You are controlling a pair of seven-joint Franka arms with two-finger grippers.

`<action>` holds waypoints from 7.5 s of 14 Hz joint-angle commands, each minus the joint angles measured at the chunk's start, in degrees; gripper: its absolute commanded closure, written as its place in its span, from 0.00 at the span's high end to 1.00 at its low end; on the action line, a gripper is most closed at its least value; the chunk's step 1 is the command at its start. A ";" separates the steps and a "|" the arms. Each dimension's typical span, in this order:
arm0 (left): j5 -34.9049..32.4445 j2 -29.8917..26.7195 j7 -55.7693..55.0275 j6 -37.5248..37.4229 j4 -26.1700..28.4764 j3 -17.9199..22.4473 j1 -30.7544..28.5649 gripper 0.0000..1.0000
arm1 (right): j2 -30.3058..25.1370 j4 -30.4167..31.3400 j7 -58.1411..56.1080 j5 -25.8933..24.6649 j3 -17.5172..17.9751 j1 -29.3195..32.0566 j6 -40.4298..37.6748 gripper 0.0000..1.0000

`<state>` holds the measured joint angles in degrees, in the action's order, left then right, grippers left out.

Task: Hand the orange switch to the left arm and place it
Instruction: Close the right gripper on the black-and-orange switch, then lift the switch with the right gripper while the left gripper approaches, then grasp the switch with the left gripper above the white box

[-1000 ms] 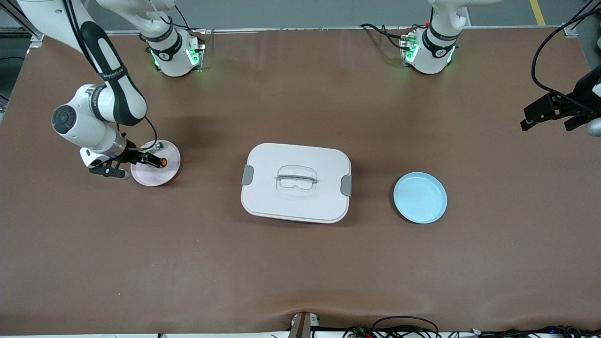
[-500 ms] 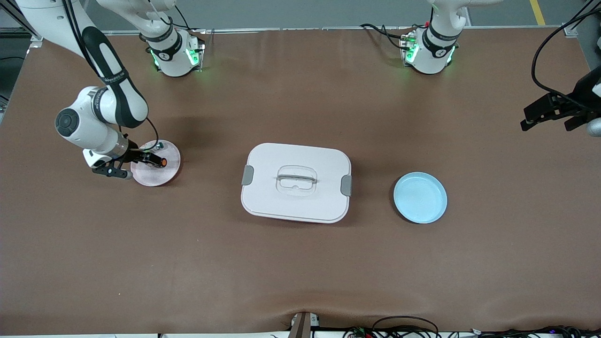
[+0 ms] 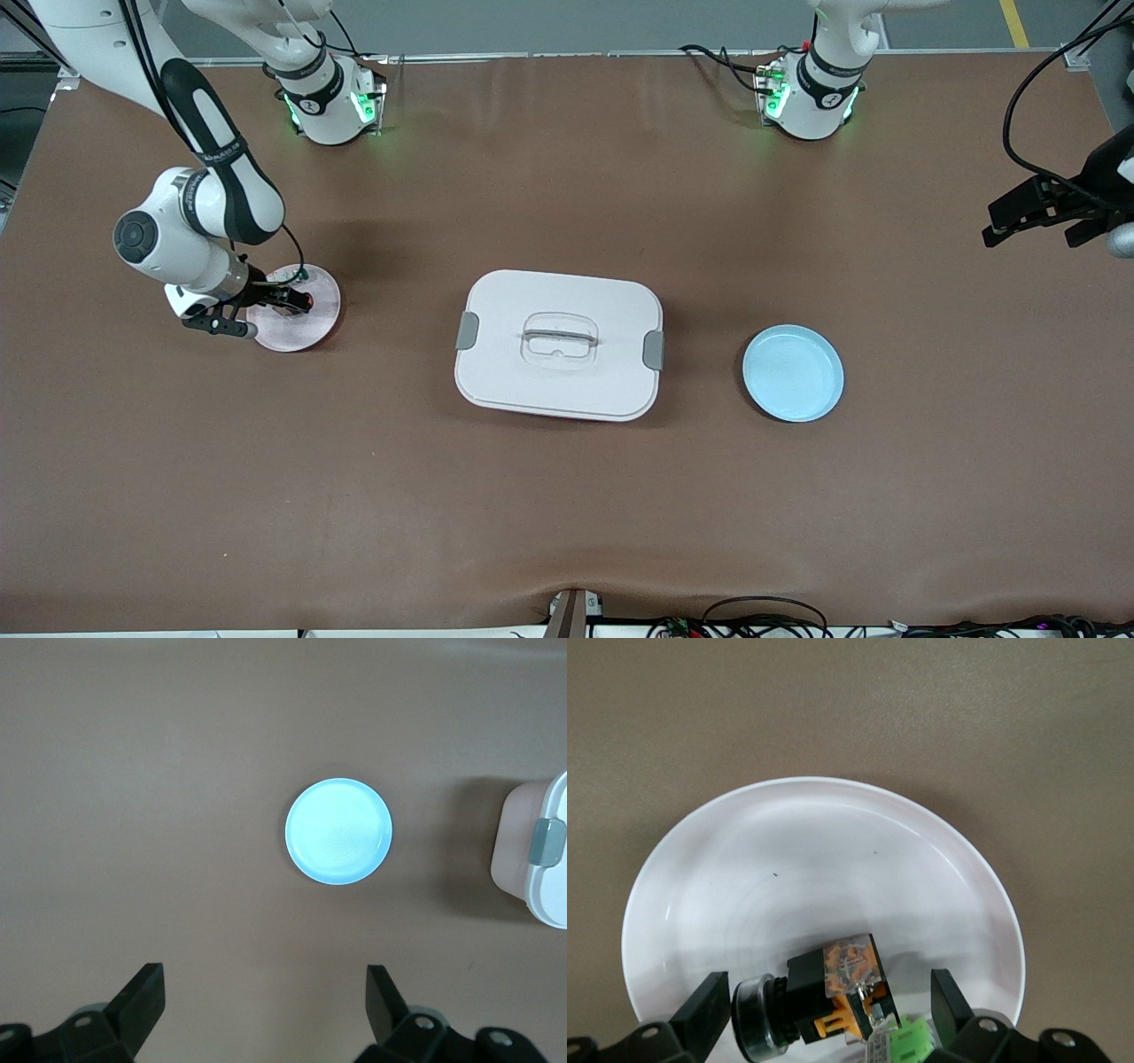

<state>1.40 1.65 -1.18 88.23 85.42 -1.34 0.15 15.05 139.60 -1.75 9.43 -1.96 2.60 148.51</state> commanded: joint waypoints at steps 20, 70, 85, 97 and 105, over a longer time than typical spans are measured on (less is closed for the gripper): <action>-0.43 0.98 0.12 0.18 -1.40 0.46 -0.07 1.00 | 0.86 0.50 -8.18 0.33 0.46 -0.49 -1.29 0.10; 50.72 -0.60 -17.98 22.07 12.67 -26.88 -5.60 1.00 | 14.48 -78.07 129.62 39.35 1.52 -41.00 -32.68 0.00; 45.36 0.11 -17.19 22.07 12.49 -27.84 -3.32 1.00 | 14.48 -79.57 132.27 39.44 1.69 -43.56 -30.12 0.00; 45.27 -0.42 -17.46 20.49 11.96 -27.31 -4.20 0.50 | 14.48 -79.57 132.27 39.44 1.52 -44.26 -27.13 0.00; 45.27 -0.33 -17.46 18.29 11.17 -27.31 -6.13 0.00 | 14.75 -79.57 132.36 39.44 1.43 -44.79 -26.34 0.00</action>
<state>47.54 1.54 -18.00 107.75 96.44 -28.58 -4.33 29.16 62.18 129.83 48.23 0.05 -41.96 122.34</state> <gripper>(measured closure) 0.604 0.278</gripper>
